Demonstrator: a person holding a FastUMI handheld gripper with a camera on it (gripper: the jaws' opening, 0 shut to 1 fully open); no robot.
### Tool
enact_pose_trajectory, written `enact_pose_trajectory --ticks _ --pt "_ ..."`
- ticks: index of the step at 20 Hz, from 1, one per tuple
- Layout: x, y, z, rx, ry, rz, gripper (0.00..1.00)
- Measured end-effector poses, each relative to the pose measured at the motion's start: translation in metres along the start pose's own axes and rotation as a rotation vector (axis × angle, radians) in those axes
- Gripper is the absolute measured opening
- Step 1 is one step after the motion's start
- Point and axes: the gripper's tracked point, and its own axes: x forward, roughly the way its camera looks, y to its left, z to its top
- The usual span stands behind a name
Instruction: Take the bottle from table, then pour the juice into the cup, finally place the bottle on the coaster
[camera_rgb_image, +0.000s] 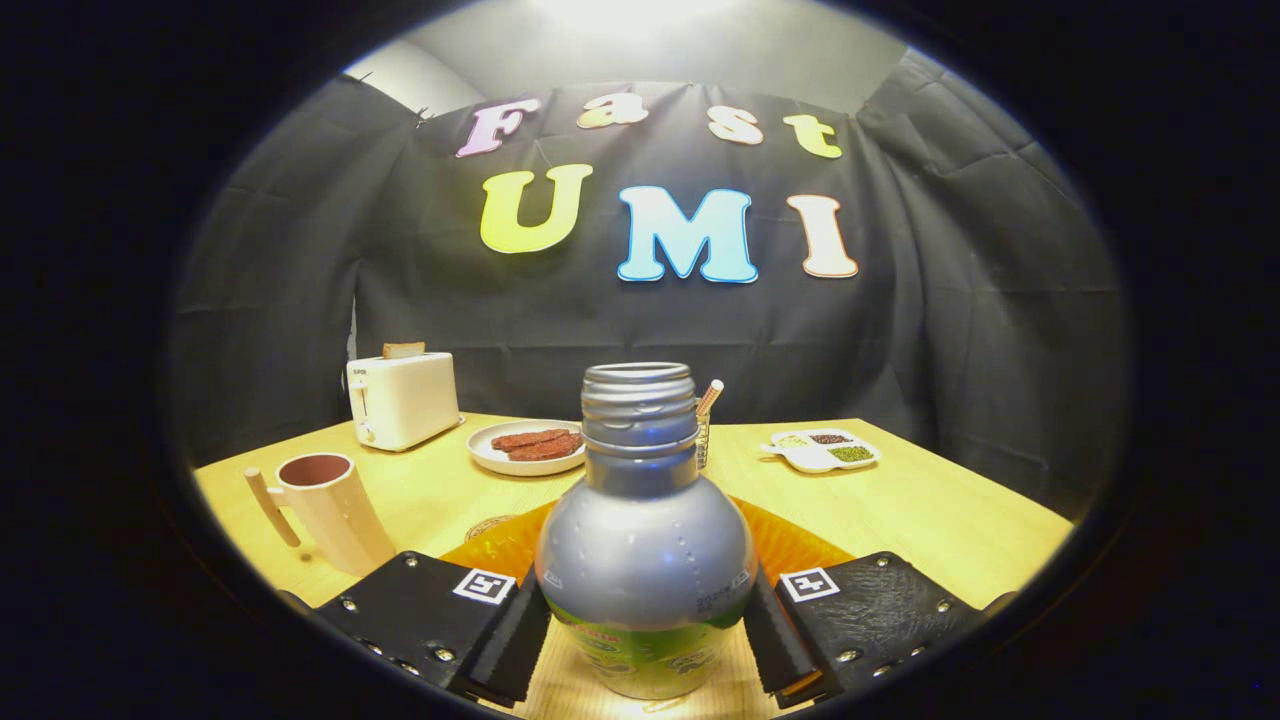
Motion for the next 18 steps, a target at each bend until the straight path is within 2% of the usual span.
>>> enact_pose_trajectory --ticks 11,18 --pt "0.018 0.026 0.052 -0.304 -0.058 -0.033 0.82" --pt "0.031 0.058 0.053 -0.501 -0.074 -0.027 0.82"
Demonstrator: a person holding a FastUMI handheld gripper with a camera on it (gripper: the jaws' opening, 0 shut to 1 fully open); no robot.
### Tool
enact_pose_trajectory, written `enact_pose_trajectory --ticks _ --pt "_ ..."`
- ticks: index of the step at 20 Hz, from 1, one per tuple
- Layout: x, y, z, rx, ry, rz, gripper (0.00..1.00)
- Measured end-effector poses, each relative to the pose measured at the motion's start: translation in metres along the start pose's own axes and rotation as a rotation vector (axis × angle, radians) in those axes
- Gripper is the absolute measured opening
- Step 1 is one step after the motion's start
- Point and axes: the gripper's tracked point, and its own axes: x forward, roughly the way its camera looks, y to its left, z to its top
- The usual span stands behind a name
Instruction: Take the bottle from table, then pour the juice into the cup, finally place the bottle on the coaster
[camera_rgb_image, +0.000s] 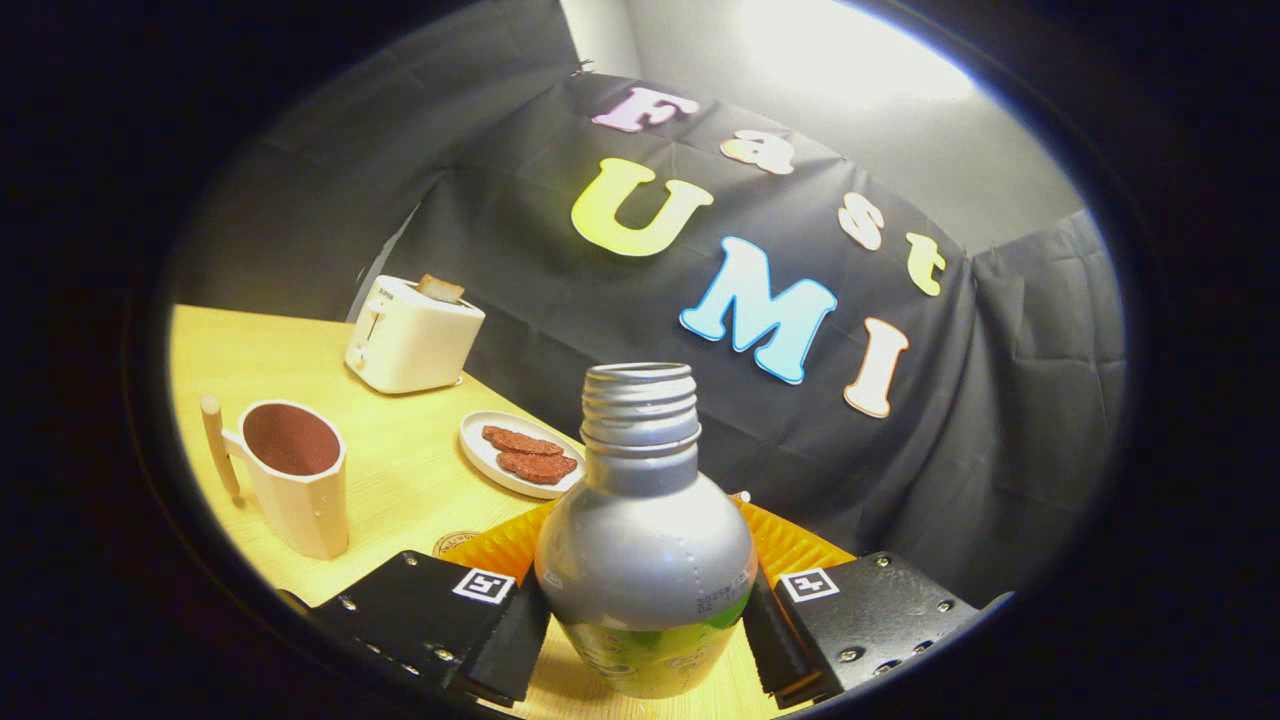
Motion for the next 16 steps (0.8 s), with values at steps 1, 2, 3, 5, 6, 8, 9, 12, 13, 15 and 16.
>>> enact_pose_trajectory --ticks 1,2,3,5,6,8,9,12,13,15,16 --pt "0.002 0.003 0.0 -0.017 -0.002 0.002 0.82" --pt "0.003 0.007 0.001 -0.036 -0.003 0.005 0.82" --pt "0.005 0.011 0.001 -0.056 -0.003 0.007 0.82" --pt "0.008 0.018 0.004 -0.106 -0.006 0.012 0.82" --pt "0.01 0.021 0.006 -0.132 -0.009 0.011 0.82" --pt "0.013 0.027 0.003 -0.174 -0.014 0.014 0.82" --pt "0.014 0.03 0.003 -0.195 -0.014 0.017 0.82" --pt "0.017 0.035 0.001 -0.252 -0.015 0.022 0.82" --pt "0.017 0.036 0.002 -0.27 -0.02 0.023 0.82" --pt "0.019 0.039 0.003 -0.313 -0.033 0.022 0.82" --pt "0.019 0.042 0.004 -0.337 -0.04 0.02 0.82"
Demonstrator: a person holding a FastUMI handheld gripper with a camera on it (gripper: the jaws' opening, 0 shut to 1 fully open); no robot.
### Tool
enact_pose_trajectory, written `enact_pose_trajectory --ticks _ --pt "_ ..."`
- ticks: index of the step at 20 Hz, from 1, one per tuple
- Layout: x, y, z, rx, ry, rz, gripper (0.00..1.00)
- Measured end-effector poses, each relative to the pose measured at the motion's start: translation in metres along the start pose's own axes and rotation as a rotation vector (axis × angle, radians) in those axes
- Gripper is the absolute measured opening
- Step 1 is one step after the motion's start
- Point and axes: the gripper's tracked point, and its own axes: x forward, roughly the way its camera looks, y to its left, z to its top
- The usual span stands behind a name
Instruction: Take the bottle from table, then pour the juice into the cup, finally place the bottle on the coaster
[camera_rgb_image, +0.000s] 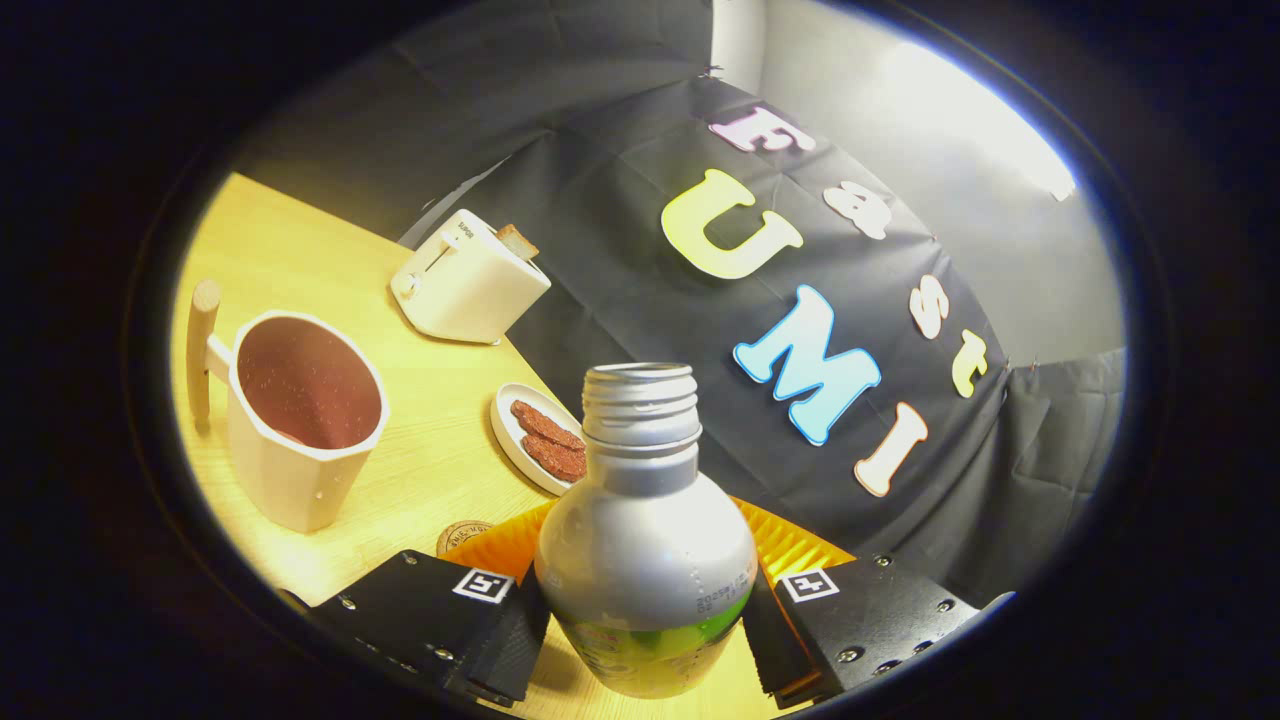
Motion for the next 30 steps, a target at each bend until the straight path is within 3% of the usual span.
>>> enact_pose_trajectory --ticks 22,30 --pt "0.003 0.022 0.023 -0.439 -0.104 -0.035 0.82" --pt "0.003 0.027 0.024 -0.529 -0.124 -0.047 0.82"
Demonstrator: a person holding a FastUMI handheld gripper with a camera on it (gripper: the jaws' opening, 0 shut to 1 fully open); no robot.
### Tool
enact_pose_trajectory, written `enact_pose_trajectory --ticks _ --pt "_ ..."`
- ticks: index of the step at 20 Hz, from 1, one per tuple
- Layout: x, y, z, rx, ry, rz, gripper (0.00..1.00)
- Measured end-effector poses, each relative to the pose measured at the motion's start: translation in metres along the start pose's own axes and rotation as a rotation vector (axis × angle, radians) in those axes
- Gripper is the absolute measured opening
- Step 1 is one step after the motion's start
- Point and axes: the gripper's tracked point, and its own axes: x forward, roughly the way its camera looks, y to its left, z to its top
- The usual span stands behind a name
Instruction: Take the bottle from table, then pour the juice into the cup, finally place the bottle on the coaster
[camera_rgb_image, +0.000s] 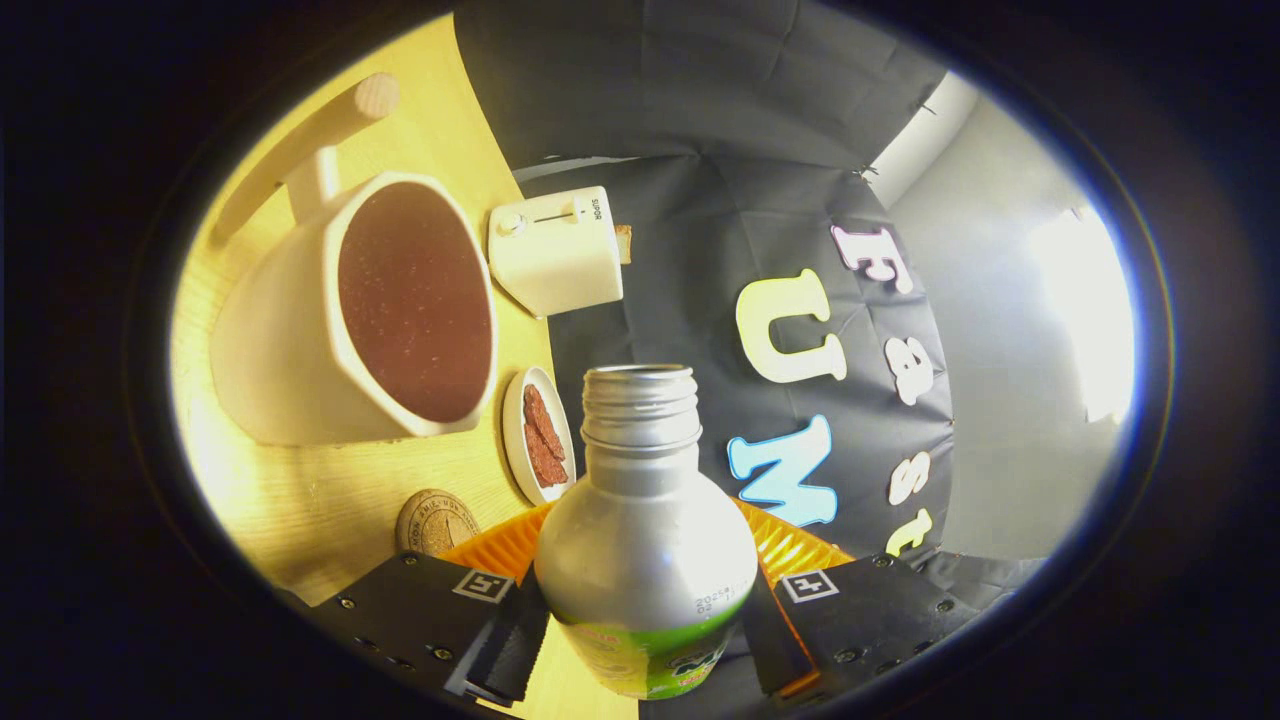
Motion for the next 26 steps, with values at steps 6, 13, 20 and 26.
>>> enact_pose_trajectory --ticks 6,13,20,26 --pt "0.005 -0.004 0.002 -0.083 -0.01 -0.015 0.82" --pt "0.013 -0.019 0.003 -0.188 -0.029 -0.049 0.82" --pt "0.012 -0.021 0.012 -0.261 -0.053 -0.059 0.82" --pt "0.013 -0.026 0.014 -0.309 -0.069 -0.082 0.81"
